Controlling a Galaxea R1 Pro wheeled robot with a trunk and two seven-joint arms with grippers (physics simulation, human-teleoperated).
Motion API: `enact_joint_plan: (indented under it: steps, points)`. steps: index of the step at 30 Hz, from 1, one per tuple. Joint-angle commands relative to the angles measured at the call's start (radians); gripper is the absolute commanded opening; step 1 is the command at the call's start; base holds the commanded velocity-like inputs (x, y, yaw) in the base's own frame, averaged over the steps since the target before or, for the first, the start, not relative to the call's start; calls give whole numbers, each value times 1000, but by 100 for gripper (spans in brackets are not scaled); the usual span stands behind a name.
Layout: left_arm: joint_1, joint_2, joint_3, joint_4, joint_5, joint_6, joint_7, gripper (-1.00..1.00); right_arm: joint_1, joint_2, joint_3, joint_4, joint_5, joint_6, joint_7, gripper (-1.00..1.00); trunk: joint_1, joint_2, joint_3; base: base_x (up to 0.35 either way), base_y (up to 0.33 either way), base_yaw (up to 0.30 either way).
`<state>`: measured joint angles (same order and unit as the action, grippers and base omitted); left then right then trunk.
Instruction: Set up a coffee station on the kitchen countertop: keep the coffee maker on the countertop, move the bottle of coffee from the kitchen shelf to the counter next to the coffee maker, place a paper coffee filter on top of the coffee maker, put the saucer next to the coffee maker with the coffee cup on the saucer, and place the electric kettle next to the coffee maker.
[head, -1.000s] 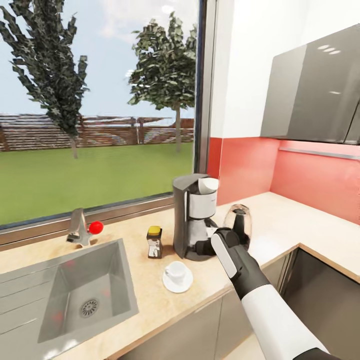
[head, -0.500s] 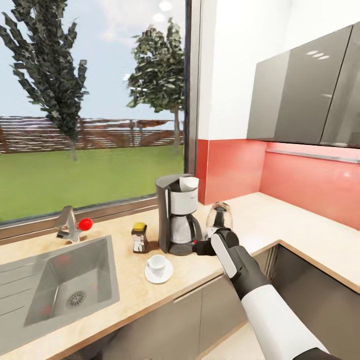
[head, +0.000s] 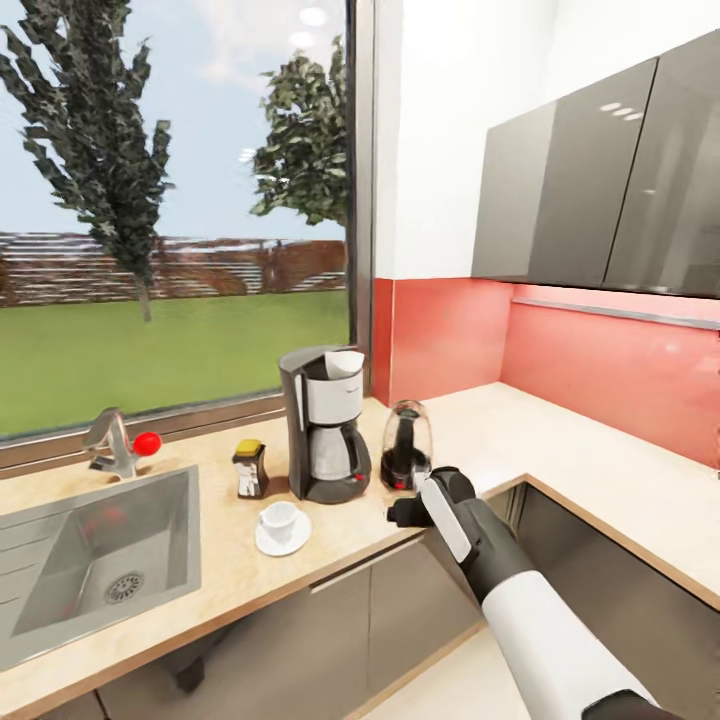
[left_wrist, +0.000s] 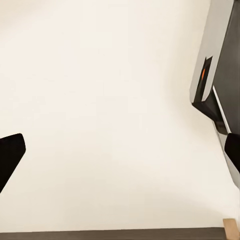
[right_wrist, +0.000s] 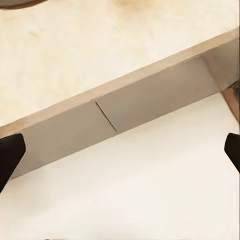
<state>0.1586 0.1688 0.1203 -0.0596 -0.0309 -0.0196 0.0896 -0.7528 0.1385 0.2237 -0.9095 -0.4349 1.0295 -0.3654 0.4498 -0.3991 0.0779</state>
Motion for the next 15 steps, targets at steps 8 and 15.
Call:
enact_joint_plan:
  steps: [8,15]
  points:
    - [0,0,7,-3,-2,-6,1,100,0,-5,3,235,-3,1,-8,100,0,-1,1,-64,-117,-79]
    - [-1,-4,7,-4,-1,-11,1,100,0,-11,10,525,30,-50,-9,100,0,-1,1,-5,-6,-243]
